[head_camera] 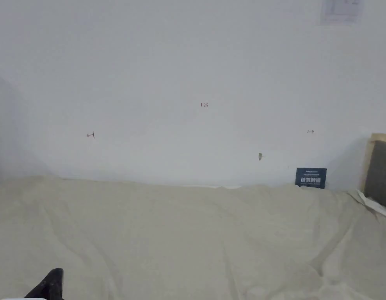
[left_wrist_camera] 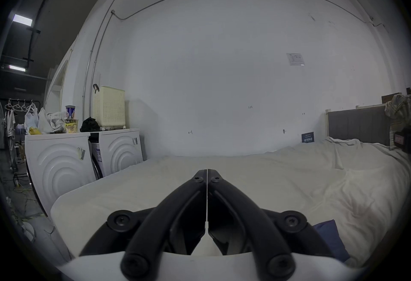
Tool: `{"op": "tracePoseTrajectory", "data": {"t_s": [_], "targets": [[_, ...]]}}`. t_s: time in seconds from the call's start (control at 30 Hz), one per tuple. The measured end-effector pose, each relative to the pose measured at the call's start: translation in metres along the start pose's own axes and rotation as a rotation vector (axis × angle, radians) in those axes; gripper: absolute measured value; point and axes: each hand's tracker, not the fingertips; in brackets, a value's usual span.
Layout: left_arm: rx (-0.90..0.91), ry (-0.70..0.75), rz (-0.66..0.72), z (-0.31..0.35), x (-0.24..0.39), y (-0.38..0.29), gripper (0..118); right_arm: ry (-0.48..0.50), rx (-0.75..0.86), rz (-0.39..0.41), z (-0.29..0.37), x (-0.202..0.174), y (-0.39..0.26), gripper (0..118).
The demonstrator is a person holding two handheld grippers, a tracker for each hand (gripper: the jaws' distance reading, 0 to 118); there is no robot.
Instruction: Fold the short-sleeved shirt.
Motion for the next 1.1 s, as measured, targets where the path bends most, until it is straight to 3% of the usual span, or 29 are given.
{"op": "tracePoseTrajectory", "data": {"t_s": [0.43, 0.53, 0.6, 0.67, 0.7, 0.77, 0.87, 0.93, 1.0, 1.1], "targets": [[0.033, 0.010, -0.031, 0.005, -0.008, 0.016, 0, 0.015, 0.006, -0.075, 0.000, 0.001, 0.025, 0], [-0.065, -0.055, 0.001, -0.003, -0.021, 0.025, 0, 0.145, 0.010, -0.086, -0.008, -0.005, 0.045, 0], [-0.198, -0.136, 0.035, -0.014, -0.030, 0.026, 0, 0.332, -0.149, -0.080, -0.030, -0.016, 0.052, 0], [-0.381, -0.256, 0.093, -0.030, -0.036, 0.017, 0, 0.492, -0.495, -0.056, -0.065, -0.035, 0.045, 0], [-0.477, -0.309, 0.138, -0.038, -0.038, 0.009, 0, 0.539, -0.723, -0.044, -0.085, -0.049, 0.030, 0], [-0.622, -0.380, 0.208, -0.049, -0.040, -0.011, 0, 0.569, -0.995, -0.019, -0.111, -0.073, -0.014, 0], [-0.768, -0.429, 0.267, -0.060, -0.040, -0.041, 0, 0.588, -1.104, 0.089, -0.128, -0.102, -0.070, 0], [-0.835, -0.460, 0.298, -0.068, -0.041, -0.058, 0, 0.536, -1.161, 0.114, -0.134, -0.111, -0.095, 0], [-0.895, -0.490, 0.316, -0.079, -0.043, -0.074, 0, 0.548, -1.158, 0.030, -0.139, -0.110, -0.100, 0], [-0.975, -0.564, 0.379, -0.103, -0.046, -0.094, 0, 0.548, -1.183, 0.027, -0.145, -0.108, -0.097, 0]]}}
